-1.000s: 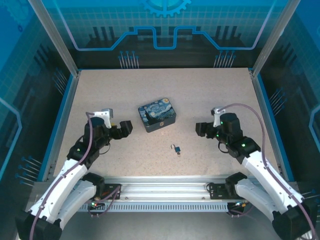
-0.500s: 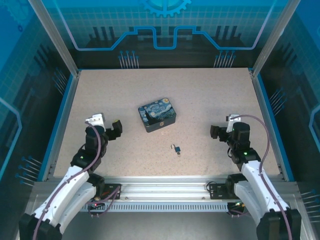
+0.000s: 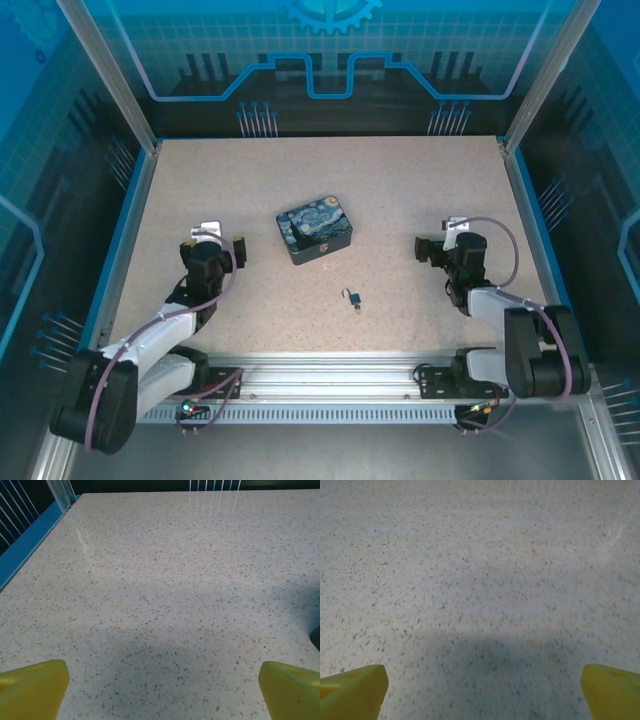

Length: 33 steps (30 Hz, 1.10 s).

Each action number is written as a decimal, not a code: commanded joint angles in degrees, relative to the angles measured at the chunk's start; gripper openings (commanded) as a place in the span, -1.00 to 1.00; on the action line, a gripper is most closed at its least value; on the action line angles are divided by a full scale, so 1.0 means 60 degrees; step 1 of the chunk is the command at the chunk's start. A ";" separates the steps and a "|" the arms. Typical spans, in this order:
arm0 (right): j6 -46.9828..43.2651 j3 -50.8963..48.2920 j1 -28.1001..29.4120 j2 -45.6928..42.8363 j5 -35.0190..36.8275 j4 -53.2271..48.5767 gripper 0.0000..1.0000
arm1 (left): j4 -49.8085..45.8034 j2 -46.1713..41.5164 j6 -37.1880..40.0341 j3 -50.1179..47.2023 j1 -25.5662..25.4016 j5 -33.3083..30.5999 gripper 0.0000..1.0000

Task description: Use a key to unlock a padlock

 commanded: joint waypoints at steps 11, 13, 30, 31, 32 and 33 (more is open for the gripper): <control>-0.0558 0.0915 0.0200 0.1793 -0.0298 0.1742 1.00 | 0.3203 0.2296 0.1204 0.0325 0.0907 0.2198 0.98; -0.0576 0.0908 0.0222 0.1800 -0.0268 0.1760 1.00 | 0.3981 0.2768 0.1159 0.0354 0.1138 0.2693 0.98; -0.0727 0.0949 0.0417 0.1819 -0.0027 0.1687 1.00 | 0.4951 0.4791 0.0403 0.0929 0.1903 0.3899 0.98; -0.0731 0.0956 0.0420 0.1819 -0.0036 0.1687 1.00 | 0.4959 0.4800 0.0403 0.0924 0.1903 0.3895 0.98; -0.0727 0.0949 0.0430 0.1819 -0.0033 0.1687 1.00 | 0.4950 0.4794 0.0403 0.0934 0.1903 0.3896 0.98; -0.0738 0.0949 0.0422 0.1821 -0.0033 0.1687 1.00 | 0.4952 0.4791 0.0403 0.0915 0.1903 0.3906 0.98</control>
